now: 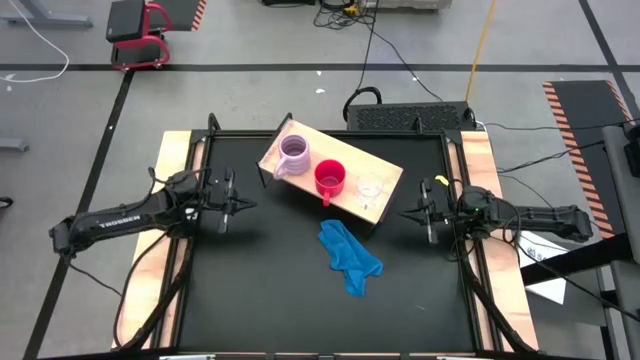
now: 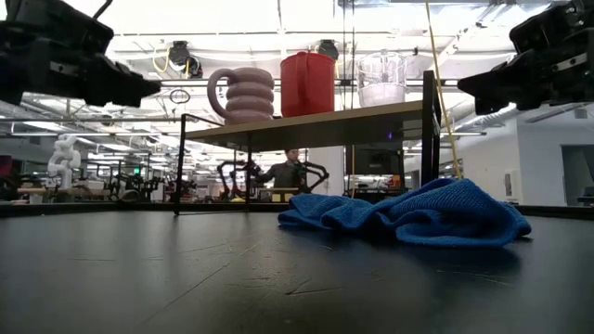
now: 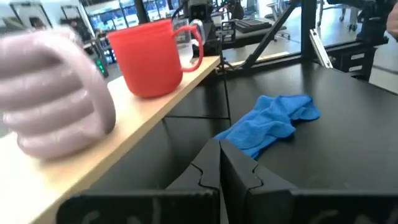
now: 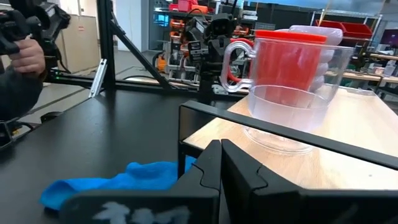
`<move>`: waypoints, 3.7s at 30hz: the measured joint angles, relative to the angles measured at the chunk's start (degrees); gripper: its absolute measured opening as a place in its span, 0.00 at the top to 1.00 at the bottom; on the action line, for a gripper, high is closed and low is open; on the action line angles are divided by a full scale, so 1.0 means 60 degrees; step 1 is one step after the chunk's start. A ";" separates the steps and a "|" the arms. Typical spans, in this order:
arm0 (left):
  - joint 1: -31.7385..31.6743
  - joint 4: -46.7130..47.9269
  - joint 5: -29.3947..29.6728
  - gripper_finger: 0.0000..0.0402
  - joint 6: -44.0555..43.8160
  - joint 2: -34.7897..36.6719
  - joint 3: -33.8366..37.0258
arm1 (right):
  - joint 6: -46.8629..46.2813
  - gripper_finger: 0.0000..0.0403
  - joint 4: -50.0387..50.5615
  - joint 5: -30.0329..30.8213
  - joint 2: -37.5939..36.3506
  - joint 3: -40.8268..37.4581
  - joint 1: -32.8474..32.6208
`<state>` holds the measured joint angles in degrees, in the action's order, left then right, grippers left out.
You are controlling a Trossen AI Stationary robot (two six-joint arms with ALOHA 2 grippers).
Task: Stack small to large cups/mugs on shelf
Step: Return to Home Position
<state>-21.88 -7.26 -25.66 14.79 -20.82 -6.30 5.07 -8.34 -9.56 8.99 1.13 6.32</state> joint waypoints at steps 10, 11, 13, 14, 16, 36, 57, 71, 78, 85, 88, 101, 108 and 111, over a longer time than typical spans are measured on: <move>0.1662 0.0883 0.1750 0.99 0.0978 0.1249 -0.0110 | 0.0034 1.00 -0.0009 -0.0215 0.0000 0.0000 -0.0633; 0.1764 0.1024 0.2056 0.99 0.0991 0.1495 -0.0110 | 0.0062 1.00 -0.0021 -0.0215 0.0000 0.0000 -0.0685; 0.1910 0.1385 0.2513 0.99 0.0981 0.1998 -0.0110 | 0.0147 1.00 -0.0043 -0.0215 -0.0004 0.0000 -0.0758; 0.1955 0.1572 0.2625 0.99 0.0945 0.2239 -0.0110 | 0.0177 1.00 -0.0040 -0.0215 -0.0014 0.0000 -0.0785; 0.2024 0.2038 0.2796 0.99 0.0916 0.2726 -0.0110 | 0.0216 1.00 -0.0040 -0.0215 -0.0017 0.0000 -0.0826; 0.3165 0.2745 0.2413 0.99 0.0193 0.3450 -0.0136 | 0.0167 1.00 -0.0408 0.0417 -0.0058 0.0000 -0.2094; 0.4358 0.3156 0.4548 0.99 0.0950 0.3450 -0.0136 | 0.0702 1.00 0.0022 0.1829 -0.0058 -0.0004 -0.3120; 0.4108 0.2987 0.4621 0.99 0.0958 0.3450 -0.0136 | 0.0693 1.00 -0.0343 0.1389 -0.0058 -0.0004 -0.1937; 0.3839 0.2997 0.4602 0.99 0.0923 0.3450 -0.0136 | 0.0576 1.00 -0.0097 0.1068 -0.0062 -0.0011 -0.1585; 0.3837 0.3227 0.4577 0.99 0.0910 0.3446 -0.0136 | 0.0527 1.00 0.0063 0.1049 -0.0062 -0.0011 -0.1551; 0.3837 0.3238 0.4583 0.99 0.0765 0.3421 -0.0136 | 0.0527 1.00 0.0025 0.1053 -0.0062 -0.0011 -0.1551; 0.3837 0.3253 0.4545 0.99 0.0706 0.3413 -0.0136 | 0.0257 1.00 0.0000 0.1064 -0.0062 -0.0011 -0.1551; 0.3837 0.3249 0.4545 0.99 0.0710 0.3410 -0.0136 | 0.0257 1.00 0.0001 0.1069 -0.0062 -0.0011 -0.1551; 0.3837 0.3247 0.4545 0.99 0.0710 0.3410 -0.0136 | 0.0258 1.00 0.0003 0.1071 -0.0062 -0.0011 -0.1551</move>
<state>1.15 12.22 1.61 19.05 -0.36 -7.11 6.61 -8.32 -3.14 8.62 1.06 -2.98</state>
